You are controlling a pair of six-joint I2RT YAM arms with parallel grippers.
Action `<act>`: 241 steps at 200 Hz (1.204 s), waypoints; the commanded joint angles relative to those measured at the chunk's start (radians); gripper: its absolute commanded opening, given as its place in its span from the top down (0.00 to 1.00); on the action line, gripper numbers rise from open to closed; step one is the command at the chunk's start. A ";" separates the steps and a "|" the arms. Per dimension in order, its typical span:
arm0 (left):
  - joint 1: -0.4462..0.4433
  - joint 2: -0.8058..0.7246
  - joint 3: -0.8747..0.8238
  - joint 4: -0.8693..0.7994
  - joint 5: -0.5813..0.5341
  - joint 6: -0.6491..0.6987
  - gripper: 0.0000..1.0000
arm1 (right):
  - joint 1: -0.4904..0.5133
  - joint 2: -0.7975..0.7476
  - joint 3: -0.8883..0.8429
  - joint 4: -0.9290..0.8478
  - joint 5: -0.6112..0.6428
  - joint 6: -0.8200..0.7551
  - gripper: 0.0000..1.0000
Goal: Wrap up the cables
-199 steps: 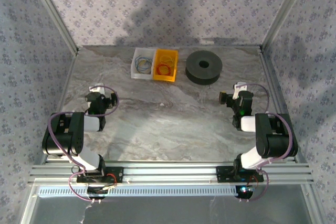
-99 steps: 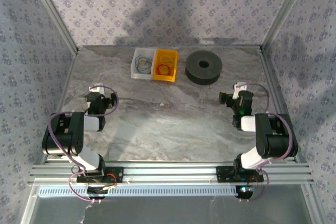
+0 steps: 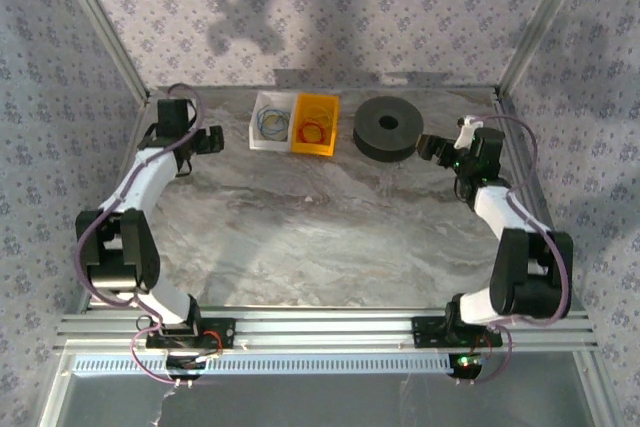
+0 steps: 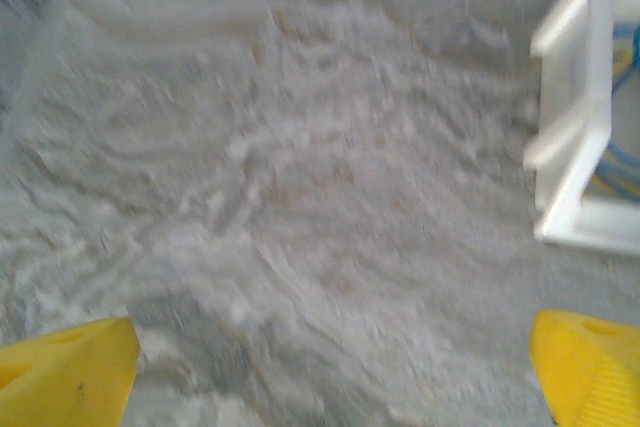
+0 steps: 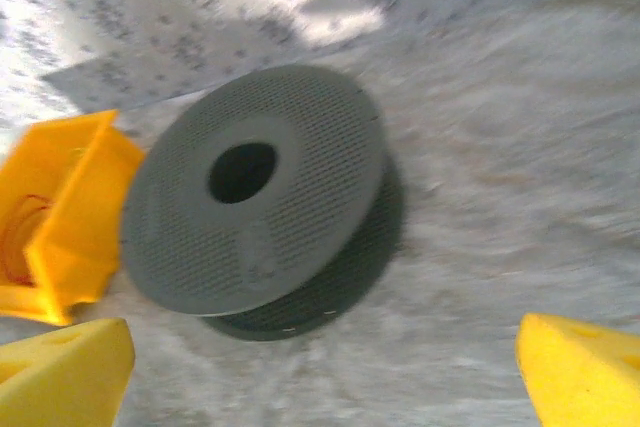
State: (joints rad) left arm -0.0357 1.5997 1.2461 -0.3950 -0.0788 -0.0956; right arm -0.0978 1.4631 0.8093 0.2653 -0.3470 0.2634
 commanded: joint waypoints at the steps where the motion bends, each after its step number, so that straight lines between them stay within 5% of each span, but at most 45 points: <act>1: -0.046 0.046 0.068 -0.432 0.048 -0.037 0.00 | -0.006 0.112 0.044 0.021 -0.198 0.250 0.01; 71: -0.166 0.002 0.105 -0.539 0.079 -0.075 0.00 | 0.000 0.443 0.149 0.390 -0.208 0.594 0.22; 125: -0.173 -0.027 0.046 -0.552 0.065 -0.081 0.00 | 0.039 0.582 0.264 0.411 -0.152 0.636 0.28; 168: -0.173 -0.042 0.036 -0.568 0.042 -0.076 0.00 | 0.061 0.652 0.323 0.435 -0.127 0.676 0.42; 184: -0.173 -0.046 0.038 -0.571 0.034 -0.072 0.00 | 0.067 0.652 0.328 0.424 -0.115 0.670 0.52; 209: -0.173 -0.053 0.036 -0.569 0.035 -0.072 0.00 | 0.064 0.619 0.315 0.368 -0.086 0.649 0.86; 241: -0.173 -0.053 0.040 -0.569 0.033 -0.069 0.00 | 0.059 0.514 0.274 0.259 -0.065 0.576 1.00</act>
State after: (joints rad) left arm -0.2096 1.5780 1.2854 -0.9333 -0.0345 -0.1658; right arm -0.0235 2.0315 1.1191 0.7074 -0.5159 0.9703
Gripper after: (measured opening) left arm 0.997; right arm 0.089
